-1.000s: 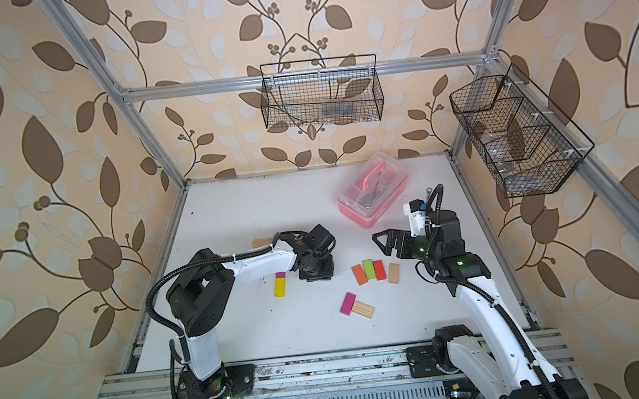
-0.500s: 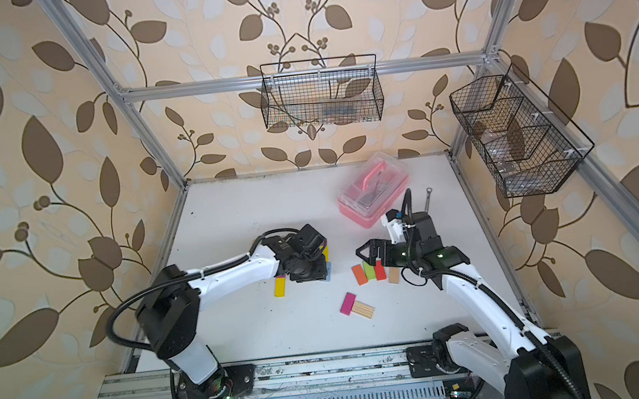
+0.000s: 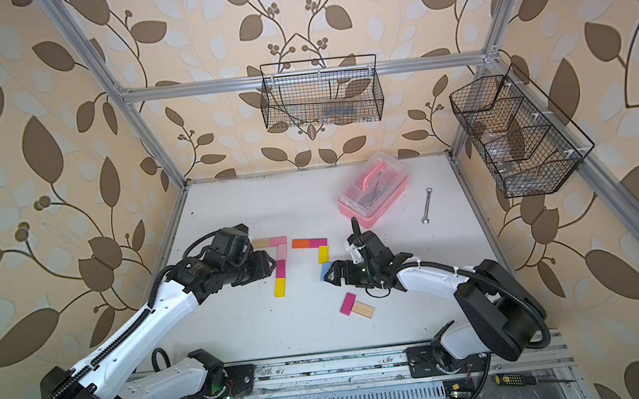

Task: Assemble the number 7 with building blocks
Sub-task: Assemble the building block at the center of the board.

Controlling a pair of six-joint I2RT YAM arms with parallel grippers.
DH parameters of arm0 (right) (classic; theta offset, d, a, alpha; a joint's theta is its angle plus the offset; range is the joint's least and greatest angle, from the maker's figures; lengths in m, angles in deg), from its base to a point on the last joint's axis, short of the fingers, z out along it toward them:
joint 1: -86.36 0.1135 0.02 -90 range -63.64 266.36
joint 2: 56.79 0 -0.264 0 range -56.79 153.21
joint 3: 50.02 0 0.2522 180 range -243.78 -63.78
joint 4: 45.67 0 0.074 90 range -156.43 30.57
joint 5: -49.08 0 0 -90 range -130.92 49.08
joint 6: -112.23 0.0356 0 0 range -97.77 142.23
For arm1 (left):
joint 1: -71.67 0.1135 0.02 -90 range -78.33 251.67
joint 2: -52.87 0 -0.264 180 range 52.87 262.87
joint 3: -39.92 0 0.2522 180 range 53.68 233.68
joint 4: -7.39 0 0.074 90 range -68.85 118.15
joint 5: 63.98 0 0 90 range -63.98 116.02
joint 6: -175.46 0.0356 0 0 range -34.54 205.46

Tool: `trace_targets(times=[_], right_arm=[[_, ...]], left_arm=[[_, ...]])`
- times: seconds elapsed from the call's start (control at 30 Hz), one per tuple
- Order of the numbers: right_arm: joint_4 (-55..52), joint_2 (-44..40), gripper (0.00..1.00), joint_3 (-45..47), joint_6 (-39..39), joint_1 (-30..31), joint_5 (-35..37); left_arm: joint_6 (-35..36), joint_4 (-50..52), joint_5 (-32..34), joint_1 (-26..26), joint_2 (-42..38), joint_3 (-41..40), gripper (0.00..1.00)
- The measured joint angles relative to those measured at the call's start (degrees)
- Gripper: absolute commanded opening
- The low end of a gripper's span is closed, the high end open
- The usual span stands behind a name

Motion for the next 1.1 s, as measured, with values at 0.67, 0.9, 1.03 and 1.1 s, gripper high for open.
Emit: trace_targets(times=[0.67, 0.9, 1.03, 1.1], right_arm=[[13.9, 12.3, 1.0, -4.5, 5.6, 1.5, -1.7], [15.7, 13.9, 1.0, -5.4, 6.4, 1.7, -1.9], [16.7, 14.4, 1.0, -5.5, 6.6, 1.7, -2.2], [17.0, 14.5, 1.0, -5.5, 6.8, 1.7, -2.3]], left_arm=[[8.1, 3.0, -4.8, 9.2, -4.1, -3.9, 0.52], [8.3, 3.0, -4.9, 9.2, -4.1, -4.0, 0.52], [8.3, 3.0, -5.0, 9.2, -4.1, -4.0, 0.52], [8.3, 3.0, -5.0, 9.2, -4.1, -4.0, 0.52]])
